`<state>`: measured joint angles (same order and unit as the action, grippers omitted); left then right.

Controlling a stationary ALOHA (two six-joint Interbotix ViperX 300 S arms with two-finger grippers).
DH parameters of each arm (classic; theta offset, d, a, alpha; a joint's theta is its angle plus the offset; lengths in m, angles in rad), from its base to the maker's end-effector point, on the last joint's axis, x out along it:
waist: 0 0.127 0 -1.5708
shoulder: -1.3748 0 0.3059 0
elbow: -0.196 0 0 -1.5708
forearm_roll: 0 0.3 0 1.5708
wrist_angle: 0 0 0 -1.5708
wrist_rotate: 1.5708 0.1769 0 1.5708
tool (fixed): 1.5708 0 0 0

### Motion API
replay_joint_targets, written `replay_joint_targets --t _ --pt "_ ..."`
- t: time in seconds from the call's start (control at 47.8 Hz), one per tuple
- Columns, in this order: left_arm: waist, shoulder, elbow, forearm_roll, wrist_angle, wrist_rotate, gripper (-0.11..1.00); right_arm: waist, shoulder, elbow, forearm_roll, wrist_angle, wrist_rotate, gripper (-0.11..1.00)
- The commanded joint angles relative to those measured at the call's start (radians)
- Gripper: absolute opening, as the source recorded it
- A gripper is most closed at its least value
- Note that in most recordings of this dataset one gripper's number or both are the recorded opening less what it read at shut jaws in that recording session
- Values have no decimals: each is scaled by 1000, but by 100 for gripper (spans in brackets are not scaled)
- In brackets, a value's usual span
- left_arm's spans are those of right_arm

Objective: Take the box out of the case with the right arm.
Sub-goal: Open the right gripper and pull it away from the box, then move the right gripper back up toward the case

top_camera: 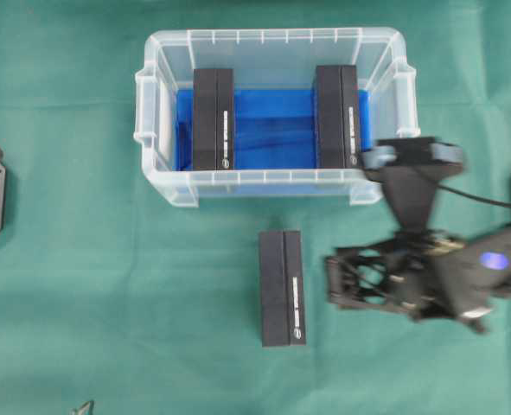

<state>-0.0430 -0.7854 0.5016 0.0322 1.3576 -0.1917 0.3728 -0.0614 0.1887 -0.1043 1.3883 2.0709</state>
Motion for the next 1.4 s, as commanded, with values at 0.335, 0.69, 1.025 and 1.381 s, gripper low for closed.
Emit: replay_joint_targets --t 0.335,0.69,1.025,1.381 --pt "21 -2 -17 3 -5 8 2 72 -308 252 -5 -3 55 91" --pt "20 -3 -15 3 -3 12 2 -51 -364 290 -23 2 -64 91" --pt "20 -3 -15 3 -3 12 2 -370 -440 345 -23 2 -405 92" --pt "20 -2 -15 3 -5 12 2 -632 -453 350 -8 -3 -695 92"
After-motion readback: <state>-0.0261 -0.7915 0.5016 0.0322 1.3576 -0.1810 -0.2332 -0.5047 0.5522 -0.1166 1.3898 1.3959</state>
